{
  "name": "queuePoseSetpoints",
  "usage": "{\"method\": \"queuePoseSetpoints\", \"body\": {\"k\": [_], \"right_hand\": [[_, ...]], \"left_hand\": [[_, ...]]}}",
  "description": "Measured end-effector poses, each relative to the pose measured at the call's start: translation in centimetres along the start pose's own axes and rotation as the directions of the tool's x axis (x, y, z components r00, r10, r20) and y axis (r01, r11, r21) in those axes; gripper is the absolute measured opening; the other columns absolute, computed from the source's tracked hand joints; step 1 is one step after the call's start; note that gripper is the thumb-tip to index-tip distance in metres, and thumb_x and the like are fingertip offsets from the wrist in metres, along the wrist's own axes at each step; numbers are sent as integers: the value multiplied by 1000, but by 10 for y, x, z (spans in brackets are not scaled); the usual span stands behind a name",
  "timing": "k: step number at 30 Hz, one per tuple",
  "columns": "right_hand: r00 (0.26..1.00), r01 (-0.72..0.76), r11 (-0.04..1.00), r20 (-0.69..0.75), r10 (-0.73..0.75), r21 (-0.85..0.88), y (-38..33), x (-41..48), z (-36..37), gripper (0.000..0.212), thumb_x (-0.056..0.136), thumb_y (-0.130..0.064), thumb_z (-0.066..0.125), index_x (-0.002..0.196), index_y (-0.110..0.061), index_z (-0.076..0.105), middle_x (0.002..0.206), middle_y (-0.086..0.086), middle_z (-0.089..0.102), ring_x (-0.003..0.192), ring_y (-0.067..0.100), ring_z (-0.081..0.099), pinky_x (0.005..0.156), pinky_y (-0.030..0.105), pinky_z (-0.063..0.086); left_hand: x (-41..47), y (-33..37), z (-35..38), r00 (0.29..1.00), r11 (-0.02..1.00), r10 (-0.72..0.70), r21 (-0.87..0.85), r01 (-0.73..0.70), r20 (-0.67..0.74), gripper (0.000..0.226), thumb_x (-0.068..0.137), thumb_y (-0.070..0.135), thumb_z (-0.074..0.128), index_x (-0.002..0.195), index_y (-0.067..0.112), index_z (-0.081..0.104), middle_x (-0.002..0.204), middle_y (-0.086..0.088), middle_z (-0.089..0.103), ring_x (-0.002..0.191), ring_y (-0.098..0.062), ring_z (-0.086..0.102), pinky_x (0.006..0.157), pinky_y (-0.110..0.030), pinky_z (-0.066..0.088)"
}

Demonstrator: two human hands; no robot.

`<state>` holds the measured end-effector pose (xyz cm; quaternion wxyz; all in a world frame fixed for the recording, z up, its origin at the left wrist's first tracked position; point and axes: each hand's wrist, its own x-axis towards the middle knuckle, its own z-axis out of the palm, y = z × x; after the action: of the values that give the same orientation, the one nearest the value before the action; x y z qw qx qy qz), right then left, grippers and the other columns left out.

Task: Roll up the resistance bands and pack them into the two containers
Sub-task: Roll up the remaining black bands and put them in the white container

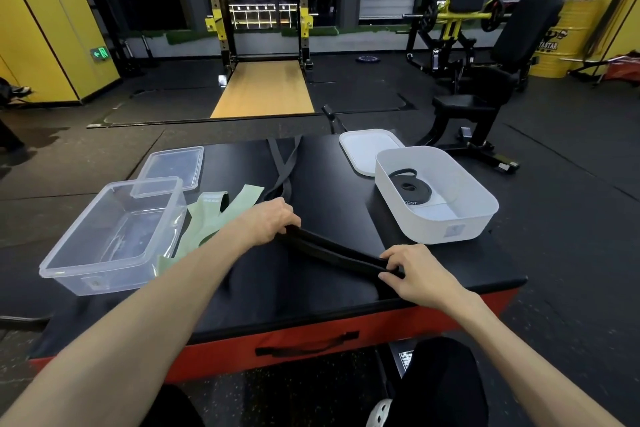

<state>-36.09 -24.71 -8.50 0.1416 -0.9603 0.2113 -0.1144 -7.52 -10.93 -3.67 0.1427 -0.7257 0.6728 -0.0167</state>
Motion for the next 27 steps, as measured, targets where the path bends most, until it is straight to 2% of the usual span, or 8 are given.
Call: {"method": "queuePoseSetpoints", "body": {"k": [4, 6, 10, 15, 18, 22, 24, 27], "right_hand": [[1000, -2, 1000, 4, 2, -2, -1, -1, 1, 21, 81, -29, 69, 72, -10, 73, 112, -4, 68, 92, 19, 62, 77, 21, 43], [1000, 19, 1000, -9, -19, -8, -2, -3, 1, 20, 81, -28, 70, 74, -10, 72, 113, -6, 67, 81, 14, 57, 74, 19, 38], [999, 44, 999, -29, -45, -17, -5, -3, 1, 19, 80, -28, 70, 71, -12, 68, 103, -6, 63, 69, 9, 44, 67, 23, 39], [998, 58, 998, -15, -58, -21, -6, -4, -2, 15, 81, -29, 67, 75, -15, 65, 80, -6, 57, 75, 17, 54, 67, 27, 40], [999, 39, 999, -14, -39, 1, -7, -5, -3, 13, 80, -29, 66, 91, -22, 62, 88, -6, 60, 85, 16, 56, 75, 27, 44], [998, 39, 998, 49, -42, 59, -12, -5, -4, 50, 81, -23, 61, 128, -30, 47, 111, -9, 59, 105, 13, 52, 90, 29, 44], [996, 46, 998, 78, -49, 39, -13, -3, -4, 53, 82, -23, 58, 134, -29, 48, 113, -6, 58, 110, 14, 51, 92, 28, 42], [997, 31, 1000, 70, -31, 3, -16, 0, 1, 40, 83, -24, 56, 123, -24, 56, 105, -3, 56, 104, 17, 51, 87, 27, 41]], "left_hand": [[-5, 1, -2, 990, 956, -127, 260, 139, -65, 21, 97, 21, 46, 115, 24, 57, 113, 2, 59, 107, -21, 50, 84, -32, 41], [-6, 3, -2, 958, 936, -141, 282, 211, -250, 20, 91, 19, 54, 110, 23, 58, 108, 2, 58, 100, -22, 51, 76, -33, 38], [5, 13, -1, 659, 943, -283, -74, 325, -697, 14, 75, 12, 72, 88, 17, 68, 91, -4, 57, 80, -28, 51, 61, -38, 41], [12, 22, 26, 838, 751, -474, -621, 226, -269, 30, 84, 0, 52, 99, 15, 73, 107, -7, 64, 102, -26, 60, 93, -33, 46], [8, 20, 19, 787, 698, -568, -647, 306, -240, 33, 86, 6, 45, 105, 18, 70, 103, -5, 67, 100, -24, 59, 86, -29, 45], [8, 20, 10, 781, 703, -604, -567, 429, -157, 24, 89, 20, 47, 98, 20, 69, 108, -7, 58, 105, -25, 53, 88, -33, 45], [9, 23, 13, 741, 619, -666, -618, 485, -87, 18, 89, 31, 52, 91, 19, 66, 111, -8, 49, 103, -24, 52, 88, -31, 43], [12, 33, 17, 650, 410, -760, -761, 502, 19, 28, 90, 33, 58, 108, 13, 52, 119, -14, 43, 91, -27, 51, 83, -30, 38]]}}
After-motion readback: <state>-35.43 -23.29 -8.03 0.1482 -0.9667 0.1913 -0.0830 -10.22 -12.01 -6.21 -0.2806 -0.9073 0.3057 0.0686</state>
